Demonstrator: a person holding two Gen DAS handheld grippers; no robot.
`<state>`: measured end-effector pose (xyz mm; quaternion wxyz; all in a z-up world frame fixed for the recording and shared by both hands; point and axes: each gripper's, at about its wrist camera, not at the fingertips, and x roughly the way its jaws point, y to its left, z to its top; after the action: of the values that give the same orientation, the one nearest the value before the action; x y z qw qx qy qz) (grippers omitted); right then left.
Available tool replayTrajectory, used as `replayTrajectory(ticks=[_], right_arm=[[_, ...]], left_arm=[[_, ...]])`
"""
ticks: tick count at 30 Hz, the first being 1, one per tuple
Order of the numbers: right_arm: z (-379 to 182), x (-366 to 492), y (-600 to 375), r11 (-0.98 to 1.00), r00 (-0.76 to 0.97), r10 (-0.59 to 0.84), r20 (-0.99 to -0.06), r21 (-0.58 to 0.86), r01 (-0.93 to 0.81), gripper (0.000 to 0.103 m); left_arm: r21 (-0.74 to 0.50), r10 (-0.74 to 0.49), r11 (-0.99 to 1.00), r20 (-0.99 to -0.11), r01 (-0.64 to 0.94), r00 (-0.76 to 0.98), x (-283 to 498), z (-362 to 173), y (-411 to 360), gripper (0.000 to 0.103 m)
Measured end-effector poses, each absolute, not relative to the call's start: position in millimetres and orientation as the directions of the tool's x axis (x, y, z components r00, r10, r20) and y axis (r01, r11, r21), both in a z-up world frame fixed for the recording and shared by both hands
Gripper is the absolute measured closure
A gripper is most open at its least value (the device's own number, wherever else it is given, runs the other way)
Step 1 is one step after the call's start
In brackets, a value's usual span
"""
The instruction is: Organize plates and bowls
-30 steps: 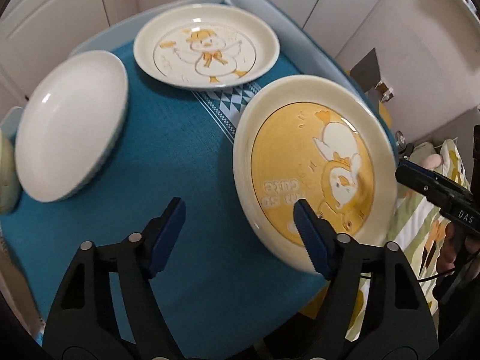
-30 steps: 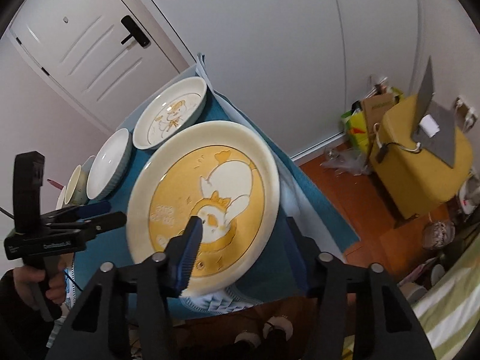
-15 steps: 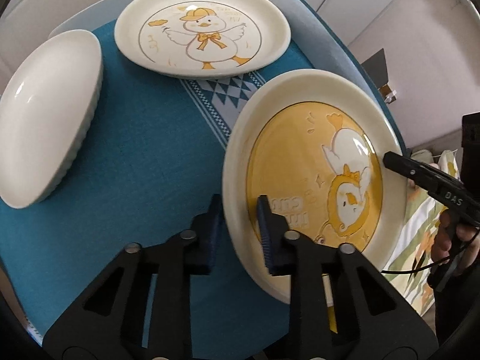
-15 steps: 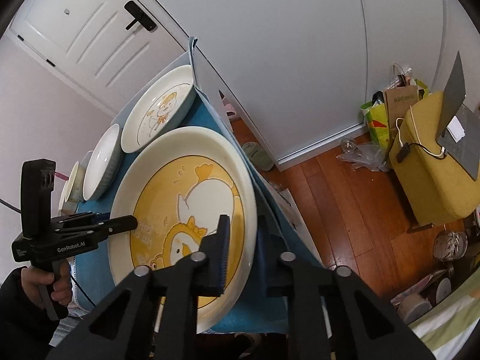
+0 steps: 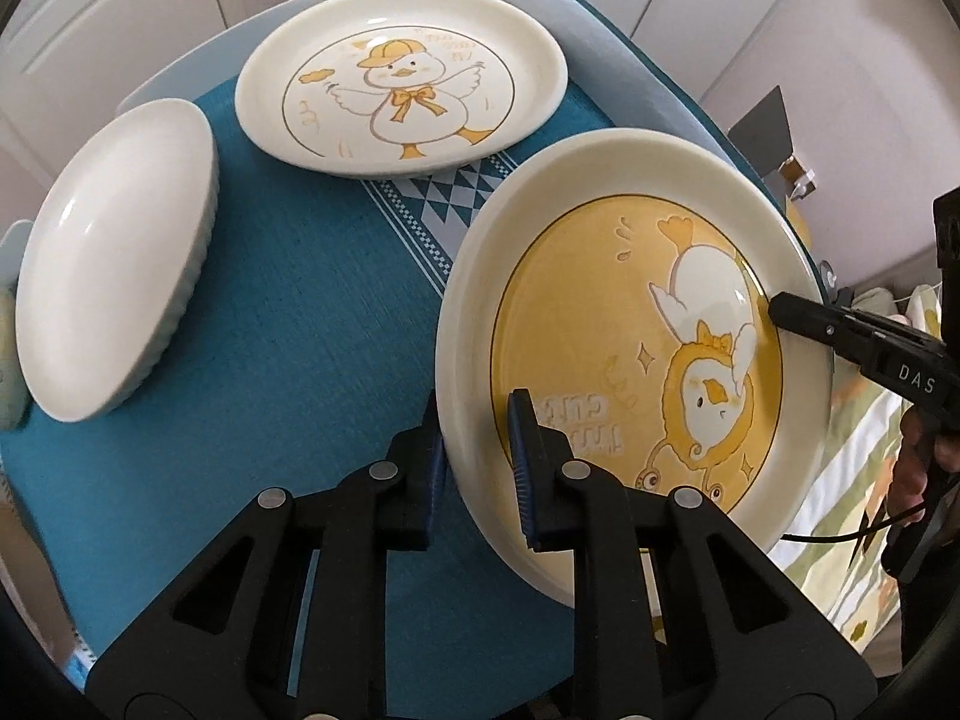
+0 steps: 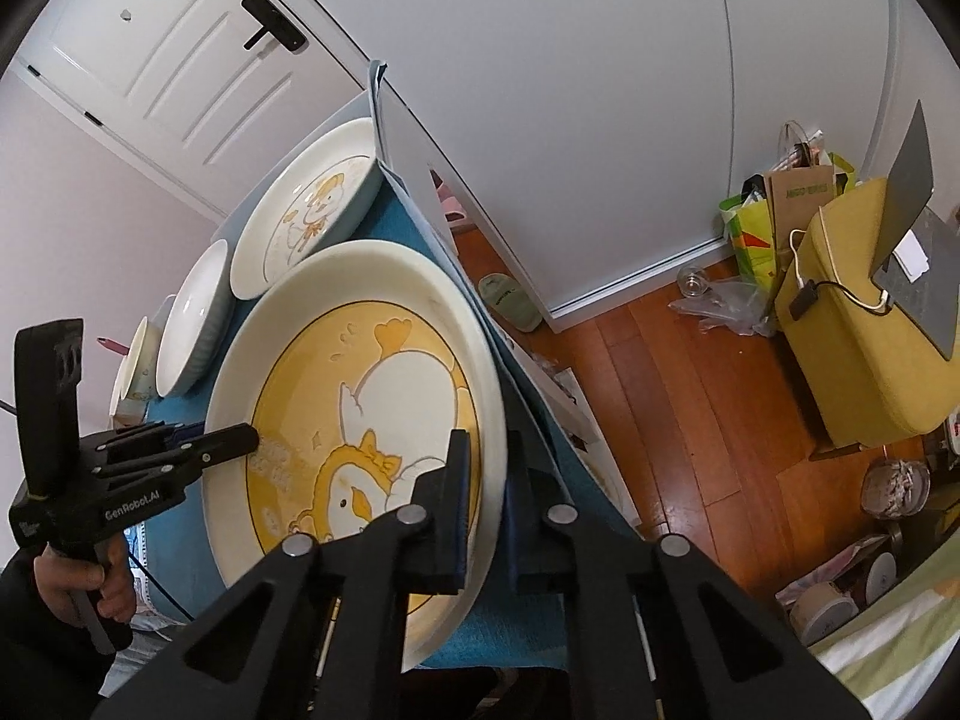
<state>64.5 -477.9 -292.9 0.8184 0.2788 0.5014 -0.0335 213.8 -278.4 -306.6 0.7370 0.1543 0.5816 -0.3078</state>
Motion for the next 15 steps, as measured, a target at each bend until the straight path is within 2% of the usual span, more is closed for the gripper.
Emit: replayTrajectory(ticks=[8,15], right_arm=[[-279.7,73.7,-472.2,0.856,0.473,0.22,-0.853,0.401,0.326,0.094],[-262.2,89.6,-443.7,0.875,0.448,0.248,-0.859,0.398,0.277,0.093]], left_arm=[[-0.127,-0.262,0.789,-0.955,0.602,0.142,213.7,-305.0,-279.1,0.086],[-0.119,-0.24,0.833,-0.958,0.541,0.159,214.2,-288.6,-236.8,0.086]])
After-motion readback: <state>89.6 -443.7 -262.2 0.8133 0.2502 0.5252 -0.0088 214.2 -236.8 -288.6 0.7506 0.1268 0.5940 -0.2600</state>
